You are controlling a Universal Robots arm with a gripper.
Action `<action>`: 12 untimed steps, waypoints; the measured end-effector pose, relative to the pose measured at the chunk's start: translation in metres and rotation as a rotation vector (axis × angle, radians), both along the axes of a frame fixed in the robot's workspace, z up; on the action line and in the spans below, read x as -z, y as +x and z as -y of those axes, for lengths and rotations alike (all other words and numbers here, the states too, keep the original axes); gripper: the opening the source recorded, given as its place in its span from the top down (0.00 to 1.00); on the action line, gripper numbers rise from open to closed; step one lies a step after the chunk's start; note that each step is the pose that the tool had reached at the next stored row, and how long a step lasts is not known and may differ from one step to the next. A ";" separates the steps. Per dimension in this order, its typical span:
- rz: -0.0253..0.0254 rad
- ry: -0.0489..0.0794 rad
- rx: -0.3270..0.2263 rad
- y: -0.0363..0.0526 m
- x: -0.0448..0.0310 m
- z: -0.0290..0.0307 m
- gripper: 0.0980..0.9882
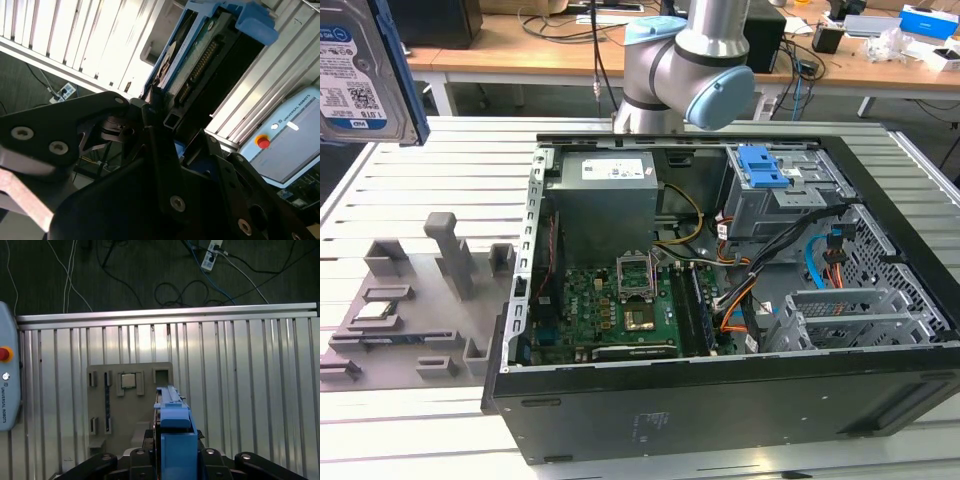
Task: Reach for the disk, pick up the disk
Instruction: 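Pick up the disk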
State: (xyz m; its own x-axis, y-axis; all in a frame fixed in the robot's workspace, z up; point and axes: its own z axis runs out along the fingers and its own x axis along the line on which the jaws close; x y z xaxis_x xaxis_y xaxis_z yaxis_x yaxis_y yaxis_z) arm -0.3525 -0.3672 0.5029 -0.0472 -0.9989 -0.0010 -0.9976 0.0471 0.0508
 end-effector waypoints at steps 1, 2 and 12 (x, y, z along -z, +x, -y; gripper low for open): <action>-0.0001 0.000 0.000 0.0002 -0.0001 0.0000 0.70; -0.0002 0.000 0.000 0.0009 -0.0001 0.0000 0.70; -0.0001 0.000 0.000 0.0272 0.0000 0.0000 0.70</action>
State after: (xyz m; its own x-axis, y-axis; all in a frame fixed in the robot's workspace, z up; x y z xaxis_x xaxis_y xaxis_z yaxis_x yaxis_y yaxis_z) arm -0.3253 -0.3672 0.5029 -0.0471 -0.9989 -0.0011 -0.9976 0.0469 0.0509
